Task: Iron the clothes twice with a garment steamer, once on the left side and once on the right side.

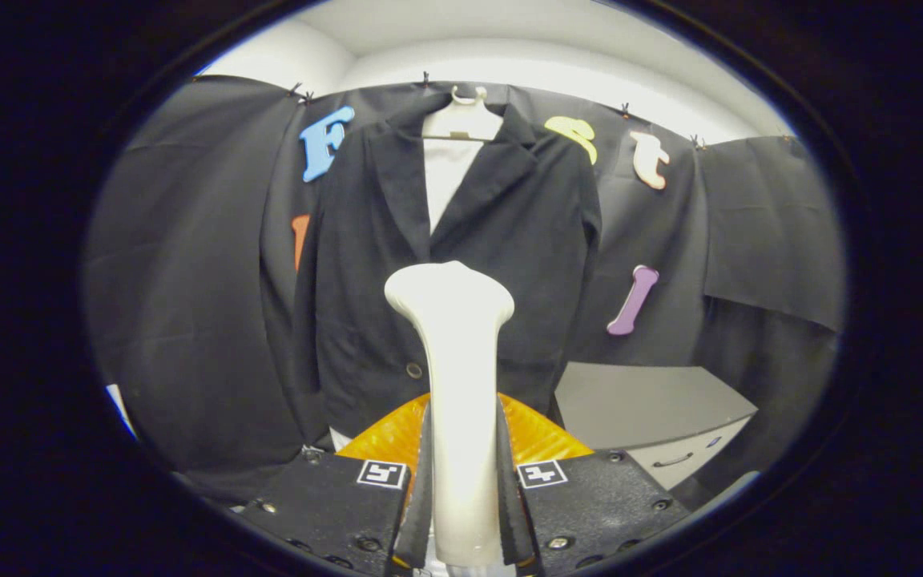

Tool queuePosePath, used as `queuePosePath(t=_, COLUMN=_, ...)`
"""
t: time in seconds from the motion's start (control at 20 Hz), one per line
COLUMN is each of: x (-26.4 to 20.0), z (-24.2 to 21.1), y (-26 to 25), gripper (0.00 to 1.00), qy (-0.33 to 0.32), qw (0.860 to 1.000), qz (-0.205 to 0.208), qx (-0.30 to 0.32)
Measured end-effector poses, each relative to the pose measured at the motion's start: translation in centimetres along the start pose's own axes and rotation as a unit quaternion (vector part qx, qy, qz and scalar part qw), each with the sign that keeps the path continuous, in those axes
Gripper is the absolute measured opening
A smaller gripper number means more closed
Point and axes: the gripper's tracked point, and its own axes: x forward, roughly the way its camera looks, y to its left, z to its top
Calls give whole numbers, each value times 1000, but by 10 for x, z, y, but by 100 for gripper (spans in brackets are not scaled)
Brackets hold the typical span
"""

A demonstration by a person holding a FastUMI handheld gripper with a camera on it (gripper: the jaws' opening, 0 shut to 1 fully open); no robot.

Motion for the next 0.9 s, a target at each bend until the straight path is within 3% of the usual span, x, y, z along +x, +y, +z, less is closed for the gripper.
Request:
queuePosePath(t=0.35, x=13, z=89, y=42, gripper=37, qy=-48, qw=999, qz=-8, qx=2)
queuePosePath(t=0.9, x=52, z=149, y=96, gripper=37, qy=-69, qw=997, qz=-30, qx=-4)
